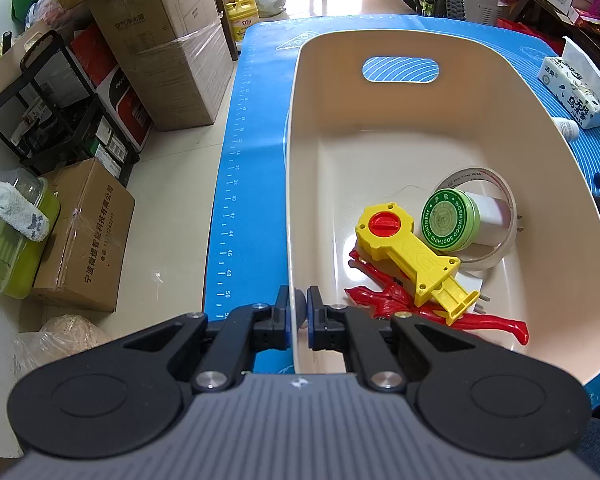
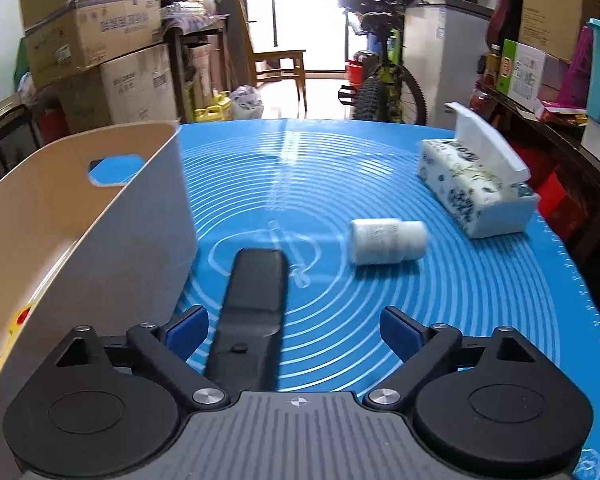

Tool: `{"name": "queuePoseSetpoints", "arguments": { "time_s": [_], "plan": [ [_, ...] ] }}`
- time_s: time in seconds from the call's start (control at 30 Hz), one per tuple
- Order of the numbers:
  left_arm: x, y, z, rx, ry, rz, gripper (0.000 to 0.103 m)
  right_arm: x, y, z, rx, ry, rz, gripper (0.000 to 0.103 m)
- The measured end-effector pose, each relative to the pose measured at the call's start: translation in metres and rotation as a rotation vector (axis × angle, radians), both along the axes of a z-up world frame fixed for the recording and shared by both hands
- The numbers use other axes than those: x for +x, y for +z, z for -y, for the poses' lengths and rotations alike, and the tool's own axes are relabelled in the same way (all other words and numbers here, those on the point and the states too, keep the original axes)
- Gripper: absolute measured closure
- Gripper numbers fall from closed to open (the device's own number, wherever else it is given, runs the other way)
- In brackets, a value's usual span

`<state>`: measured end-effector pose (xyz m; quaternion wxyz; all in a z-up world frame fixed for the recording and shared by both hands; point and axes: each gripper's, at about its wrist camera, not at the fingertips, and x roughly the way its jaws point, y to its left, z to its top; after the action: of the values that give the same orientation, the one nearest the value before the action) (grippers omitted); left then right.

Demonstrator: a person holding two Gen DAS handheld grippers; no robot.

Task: Organize rigid objects
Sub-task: 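Grasp the black remote control by its end with the right tool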

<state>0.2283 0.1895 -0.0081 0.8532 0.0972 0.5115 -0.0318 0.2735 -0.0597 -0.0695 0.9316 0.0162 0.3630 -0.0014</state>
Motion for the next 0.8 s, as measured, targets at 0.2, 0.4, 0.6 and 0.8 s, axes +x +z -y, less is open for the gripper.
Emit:
{"name": "queuePoseSetpoints", "arguments": {
  "time_s": [0.2, 0.4, 0.6, 0.8],
  "plan": [
    [0.0, 0.001, 0.0, 0.003, -0.002, 0.001, 0.094, -0.002, -0.017, -0.002, -0.01, -0.021, -0.01, 0.005],
    [-0.001, 0.001, 0.001, 0.009, -0.004, 0.004, 0.093, -0.002, -0.028, -0.007, -0.053, -0.019, 0.032, 0.003],
    [-0.001, 0.001, 0.001, 0.008, -0.006, 0.002, 0.093, -0.003, -0.035, -0.001, 0.006, -0.021, 0.057, 0.003],
    [-0.002, 0.001, 0.001, 0.01, -0.007, 0.003, 0.093, -0.003, -0.042, -0.005, -0.046, 0.086, 0.024, 0.005]
  ]
}}
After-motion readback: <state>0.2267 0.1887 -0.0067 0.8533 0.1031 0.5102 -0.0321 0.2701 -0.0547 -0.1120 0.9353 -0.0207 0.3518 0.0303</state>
